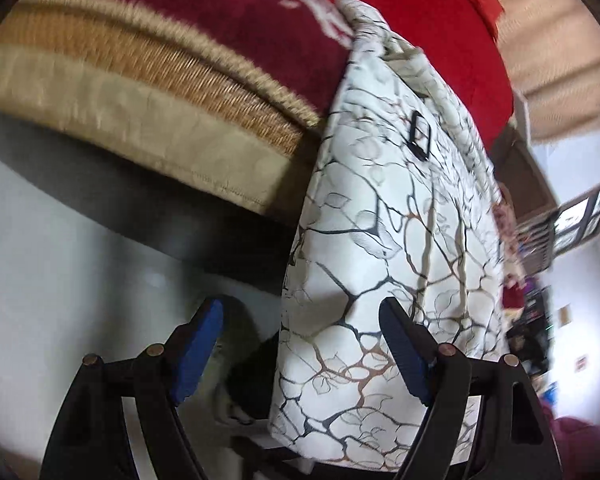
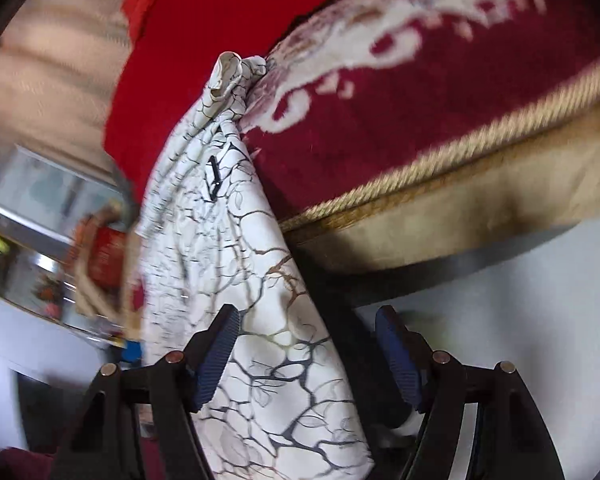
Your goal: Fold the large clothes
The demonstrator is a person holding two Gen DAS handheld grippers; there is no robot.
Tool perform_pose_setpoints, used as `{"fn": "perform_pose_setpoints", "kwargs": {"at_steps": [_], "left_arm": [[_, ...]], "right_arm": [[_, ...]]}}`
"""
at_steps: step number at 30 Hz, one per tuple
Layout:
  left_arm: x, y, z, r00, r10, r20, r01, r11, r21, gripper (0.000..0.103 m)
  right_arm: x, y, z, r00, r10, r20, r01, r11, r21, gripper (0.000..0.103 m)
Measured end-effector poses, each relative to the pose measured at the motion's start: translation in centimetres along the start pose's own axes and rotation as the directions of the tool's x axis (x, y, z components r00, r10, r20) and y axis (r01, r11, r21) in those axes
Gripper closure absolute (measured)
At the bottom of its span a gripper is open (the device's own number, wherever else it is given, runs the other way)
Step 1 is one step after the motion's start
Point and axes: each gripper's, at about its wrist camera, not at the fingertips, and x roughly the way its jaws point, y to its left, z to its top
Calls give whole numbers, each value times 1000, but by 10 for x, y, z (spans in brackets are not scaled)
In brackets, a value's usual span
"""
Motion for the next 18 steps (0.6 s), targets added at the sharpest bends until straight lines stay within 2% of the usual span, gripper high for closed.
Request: {"fn": "perform_pose_setpoints", "kwargs": {"at_steps": [4, 8, 12, 15, 17, 18], "left_arm": [[2, 11, 2, 998, -60, 24, 61, 997, -44, 22], [2, 12, 3, 986, -168, 12, 168, 985, -33, 22], [12, 9, 0, 977, -212, -28, 212, 977, -5, 23], [18, 1, -3, 959, -284, -14, 284, 959, 21, 25], [18, -7, -6, 951, -308, -15, 308, 950, 56, 30], [20, -10, -7, 951, -308, -22, 308, 949, 68, 30]], "right_arm": [[11, -9, -2, 998, 53, -40, -51, 997, 55, 29], [18, 6, -8, 990, 104, -90, -102, 994, 31, 29], [20, 25, -11, 986, 120, -114, -123, 992, -19, 31], [18, 42, -15, 987, 107, -120, -117, 989, -85, 48], [16, 54, -17, 988, 97, -118, -113, 985, -134, 63], [15, 58, -18, 990, 81, -117, -99, 983, -154, 63]]}}
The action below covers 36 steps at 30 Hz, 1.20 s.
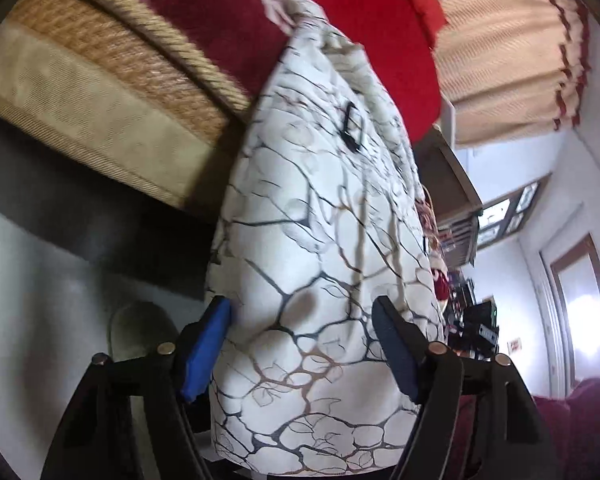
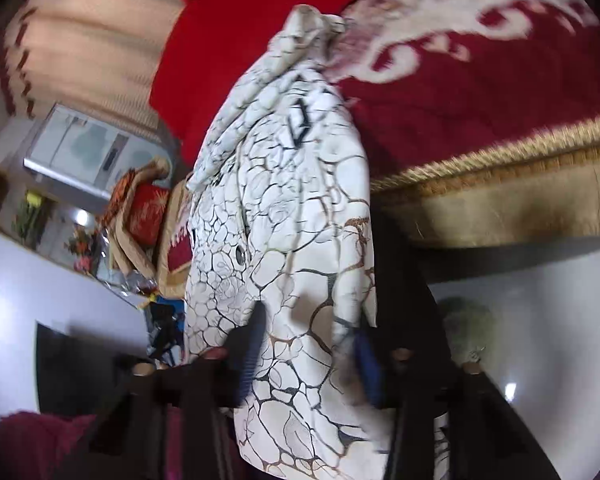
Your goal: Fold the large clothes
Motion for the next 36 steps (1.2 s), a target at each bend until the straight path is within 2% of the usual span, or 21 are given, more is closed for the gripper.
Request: {"fn": "perform_pose_setpoints", "kwargs": {"at_steps": [4, 5, 7, 9, 12, 13, 14, 16, 17, 20, 23, 24, 25, 26, 27, 29, 30, 31, 32, 33, 36], "left_arm": [[8, 6, 2, 999, 29, -28, -30, 999, -37, 29], [12, 12, 2, 999, 26, -46, -29, 997, -70, 27], [20, 24, 0, 997, 18, -82, -28, 992, -125, 22], [28, 34, -2, 994, 7, -107, -26, 985, -171, 20], [34, 33, -6, 994, -69, -89, 50, 979, -196, 22], [33, 27, -7, 994, -78, -80, 63, 983, -173, 22], [33, 18, -7, 993, -87, -78, 75, 987, -138, 24], [36, 5, -8, 992, -83, -100, 75, 994, -84, 59], [37, 0, -8, 990, -84, -115, 76, 995, -67, 84], [30, -17, -8, 992, -82, -98, 81, 997, -15, 97], [23, -35, -5, 993, -85, -78, 86, 996, 19, 97], [19, -39, -5, 994, -75, -78, 77, 997, 28, 94], [12, -37, -5, 995, -59, -84, 61, 998, 30, 87], [12, -38, -6, 993, -65, -102, 67, 998, 20, 64], [12, -39, -7, 991, -74, -112, 76, 997, 17, 47], [16, -40, -8, 989, -60, -132, 65, 997, 28, 46], [17, -41, -9, 989, -62, -134, 67, 997, 30, 51], [17, -44, -9, 989, -76, -128, 80, 996, 31, 60], [15, -46, -7, 989, -85, -117, 89, 995, 33, 86], [15, -48, -4, 992, -72, -108, 76, 997, 33, 98], [8, -59, -1, 994, -63, -86, 68, 996, 54, 99]], "right_arm": [[5, 6, -1, 1000, -22, -17, 22, 1000, 5, 61], [7, 6, -1, 999, -33, -15, 33, 999, 16, 56], [9, 4, 0, 998, -57, -25, 58, 997, 55, 37], [8, 2, 2, 998, -56, -29, 58, 997, 49, 37], [14, 14, 1, 996, -79, -39, 79, 997, 5, 37], [16, 19, 0, 995, -96, -37, 95, 995, -25, 43], [17, 26, -1, 993, -115, -36, 113, 992, -59, 58], [19, 36, -1, 985, -172, -33, 167, 979, -114, 77], [19, 38, -1, 983, -182, -28, 177, 976, -125, 81], [15, 44, 1, 986, -164, -4, 161, 976, -148, 85], [18, 40, 3, 985, -171, -27, 166, 978, -125, 81], [18, 36, 2, 984, -170, -44, 164, 981, -105, 81], [19, 34, 2, 983, -171, -61, 165, 982, -88, 80], [21, 32, 1, 981, -181, -76, 175, 982, -71, 77], [22, 30, 1, 979, -183, -88, 178, 982, -62, 77], [22, 31, -1, 978, -184, -96, 177, 981, -79, 76], [21, 30, -3, 976, -189, -105, 180, 980, -86, 76], [21, 29, -4, 975, -190, -115, 181, 980, -87, 76], [20, 30, -4, 976, -188, -112, 178, 980, -94, 76], [19, 31, -5, 977, -188, -102, 176, 978, -113, 76], [18, 39, -6, 977, -197, -80, 183, 971, -151, 88]]}}
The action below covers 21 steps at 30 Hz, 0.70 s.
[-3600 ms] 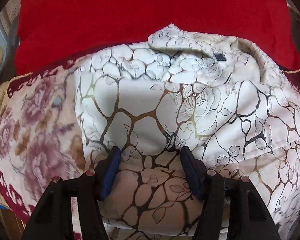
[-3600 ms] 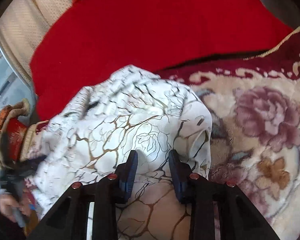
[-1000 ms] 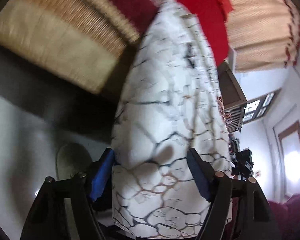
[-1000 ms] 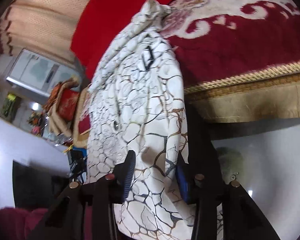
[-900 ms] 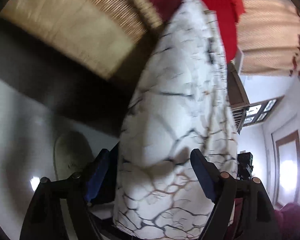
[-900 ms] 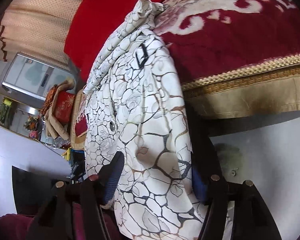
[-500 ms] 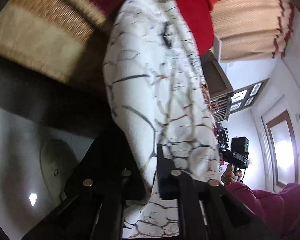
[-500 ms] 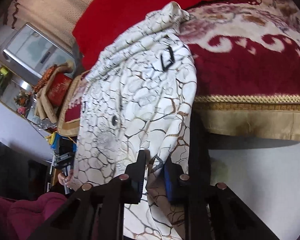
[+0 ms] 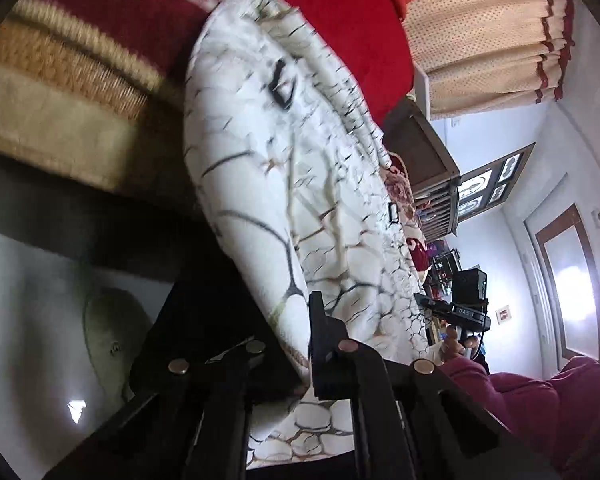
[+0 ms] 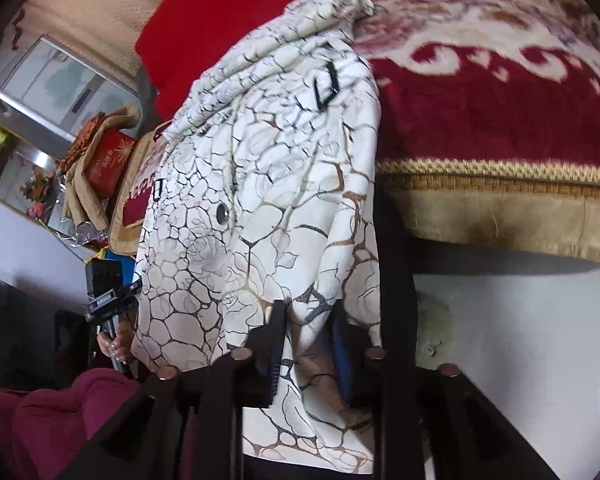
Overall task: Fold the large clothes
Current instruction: 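Lower the coat back onto the blanket with both grippers, folding it over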
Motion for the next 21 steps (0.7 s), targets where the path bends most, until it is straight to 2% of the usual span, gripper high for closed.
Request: {"fn": "perform_pose_setpoints", "kwargs": {"at_steps": [2, 6, 8, 10, 15, 18, 21], "left_arm": [[-3, -14, 7, 1000, -6, 26, 5, 1000, 26, 98], [-30, -53, 31, 992, -31, 126, 17, 994, 108, 98], [-43, -71, 49, 984, -46, 171, 23, 991, 134, 98], [-48, -86, 69, 981, -27, 191, -3, 988, 152, 98], [-43, -119, 132, 978, -8, 207, -33, 980, 195, 98], [-45, -125, 175, 980, 13, 201, -59, 973, 224, 98], [-47, -126, 220, 977, 27, 210, -78, 967, 242, 98]], "right_arm": [[-5, 8, 3, 1000, 5, 20, -4, 1000, -24, 94], [-19, 22, 21, 994, 83, 67, -80, 996, -34, 95], [-28, 30, 35, 984, 148, 101, -145, 989, -44, 95], [-36, 38, 52, 975, 184, 127, -178, 982, -57, 95], [-44, 56, 110, 955, 242, 171, -225, 968, -112, 95], [-38, 63, 150, 950, 246, 194, -224, 966, -130, 96], [-35, 54, 196, 932, 264, 247, -245, 964, -105, 96]]}}
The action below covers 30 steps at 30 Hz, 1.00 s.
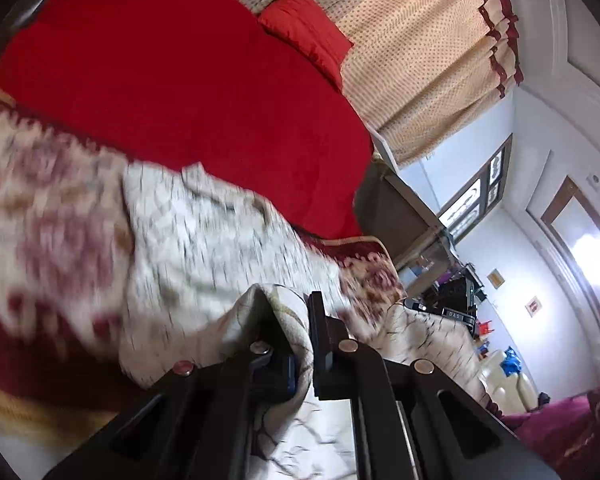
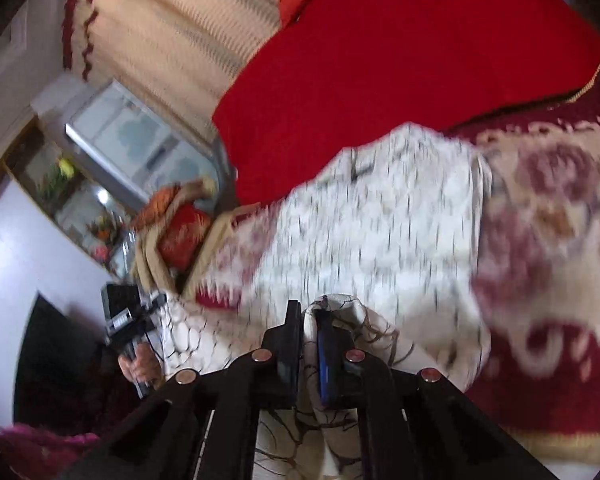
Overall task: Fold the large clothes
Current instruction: 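Lower the coat back onto the blanket with both grippers, folding it over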
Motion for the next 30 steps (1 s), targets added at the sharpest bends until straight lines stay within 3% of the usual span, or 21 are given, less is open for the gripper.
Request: {"fn": "perform_pose_setpoints", "kwargs": {"at_steps": [5, 8, 10, 12, 13, 14, 15, 17, 19, 22, 24, 26, 28, 30], "left_arm": [[35, 52, 87, 998, 70, 9, -69, 995, -74, 97], [80, 111, 127, 985, 166, -49, -173, 968, -180, 93], [115, 156, 133, 950, 275, -144, -306, 911, -278, 89], [133, 190, 125, 922, 334, -197, -385, 841, -379, 63], [135, 203, 118, 922, 338, -191, -388, 815, -430, 58], [132, 208, 111, 931, 327, -161, -364, 806, -467, 57], [125, 211, 105, 944, 308, -117, -324, 802, -503, 54], [105, 205, 100, 956, 293, -16, -258, 813, -521, 44], [88, 186, 98, 946, 320, 53, -254, 833, -491, 33], [90, 142, 93, 951, 309, 4, -286, 886, -365, 30], [99, 110, 82, 956, 291, -26, -287, 919, -271, 30], [112, 79, 67, 962, 268, -52, -273, 942, -197, 29], [130, 53, 46, 966, 241, -91, -252, 958, -139, 29], [149, 34, 28, 955, 275, -109, -282, 958, -57, 29]], "right_arm": [[13, -55, 91, 988, -31, 149, 6, 987, 161, 96], [30, -111, 140, 969, -82, 233, 6, 951, 309, 95], [51, -154, 160, 963, -135, 232, 24, 904, 426, 91], [67, -199, 165, 950, -209, 230, 47, 828, 559, 90], [71, -217, 161, 949, -211, 236, 22, 788, 615, 85], [74, -233, 153, 948, -208, 242, -5, 748, 663, 73], [74, -240, 146, 945, -207, 252, -20, 735, 678, 69], [68, -236, 138, 939, -209, 272, -12, 773, 634, 60], [60, -214, 135, 935, -240, 263, 55, 827, 559, 48], [54, -173, 130, 933, -234, 273, 95, 893, 440, 43], [60, -136, 134, 938, -255, 236, 170, 929, 329, 37], [72, -107, 134, 932, -302, 201, 253, 938, 235, 33], [84, -87, 125, 932, -314, 180, 286, 944, 164, 33], [98, -78, 119, 938, -308, 160, 294, 950, 109, 34]]}}
